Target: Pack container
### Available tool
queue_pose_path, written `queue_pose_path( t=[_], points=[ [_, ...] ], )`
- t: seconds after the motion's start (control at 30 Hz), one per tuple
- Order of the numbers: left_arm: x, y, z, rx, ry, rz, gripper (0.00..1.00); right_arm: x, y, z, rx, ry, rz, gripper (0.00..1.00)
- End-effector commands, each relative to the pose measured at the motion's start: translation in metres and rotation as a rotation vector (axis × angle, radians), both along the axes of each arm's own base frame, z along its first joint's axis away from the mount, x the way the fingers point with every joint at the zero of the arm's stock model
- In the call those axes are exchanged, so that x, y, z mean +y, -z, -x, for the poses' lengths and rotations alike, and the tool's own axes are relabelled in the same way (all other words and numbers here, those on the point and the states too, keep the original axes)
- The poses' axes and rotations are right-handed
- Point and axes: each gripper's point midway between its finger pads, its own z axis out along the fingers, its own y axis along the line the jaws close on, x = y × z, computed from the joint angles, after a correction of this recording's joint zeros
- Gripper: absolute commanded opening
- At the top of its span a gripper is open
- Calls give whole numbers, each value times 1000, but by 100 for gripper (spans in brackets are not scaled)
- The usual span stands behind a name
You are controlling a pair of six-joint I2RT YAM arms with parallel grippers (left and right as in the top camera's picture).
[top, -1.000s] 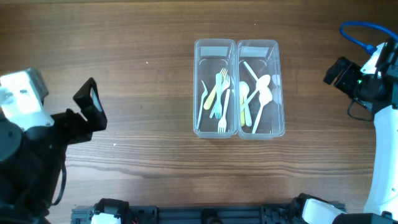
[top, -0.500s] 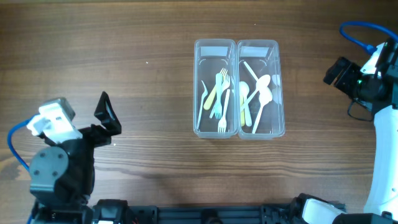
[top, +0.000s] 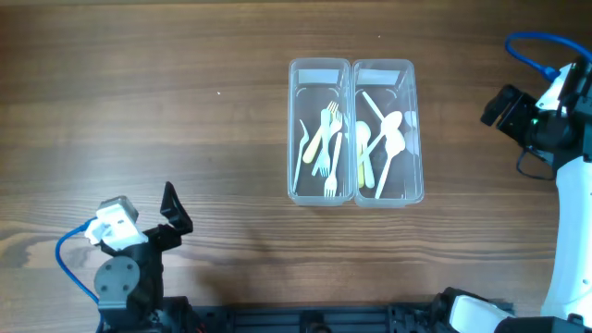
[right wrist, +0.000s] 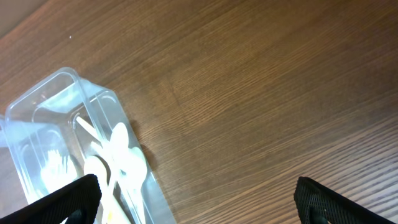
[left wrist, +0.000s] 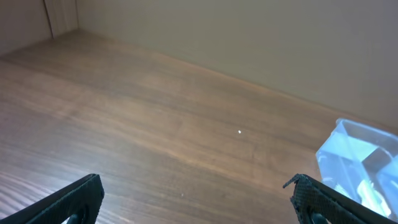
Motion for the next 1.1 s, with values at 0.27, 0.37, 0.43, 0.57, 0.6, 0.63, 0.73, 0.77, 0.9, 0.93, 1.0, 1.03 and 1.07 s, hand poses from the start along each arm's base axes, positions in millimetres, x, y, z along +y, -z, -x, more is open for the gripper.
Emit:
queue_pose_path(
  t=[0.27, 0.37, 0.43, 0.57, 0.6, 0.63, 0.73, 0.77, 0.9, 0.93, 1.0, 1.03, 1.07],
  points=[
    [-3, 35, -13, -1, 17, 15, 100, 0, 2, 0, 1, 0, -6, 100],
    [-3, 38, -17, -25, 12, 31, 100, 0, 2, 0, 1, 0, -6, 100],
    [-3, 40, -20, -35, 12, 31, 100, 0, 2, 0, 1, 0, -6, 100],
    [-3, 49, -21, -27, 12, 33, 100, 0, 2, 0, 1, 0, -5, 100],
    [-3, 51, -21, -25, 12, 33, 100, 0, 2, 0, 1, 0, -5, 100],
    [-3, 52, -21, -23, 12, 33, 100, 0, 2, 0, 1, 0, -5, 100],
    [-3, 55, -22, -21, 12, 33, 100, 0, 2, 0, 1, 0, -5, 100],
    [-3, 55, -22, -22, 12, 33, 100, 0, 2, 0, 1, 0, -5, 100],
    [-3, 55, -22, -22, 12, 33, 100, 0, 2, 0, 1, 0, -6, 100],
    [-3, 55, -22, -22, 12, 33, 100, 0, 2, 0, 1, 0, -5, 100],
    [-3, 55, -22, -21, 12, 33, 100, 0, 2, 0, 1, 0, -5, 100],
    [-3, 55, -22, -21, 12, 33, 100, 0, 2, 0, 1, 0, -5, 100],
    [-3, 55, -22, -21, 12, 33, 100, 0, 2, 0, 1, 0, -5, 100]
  ],
)
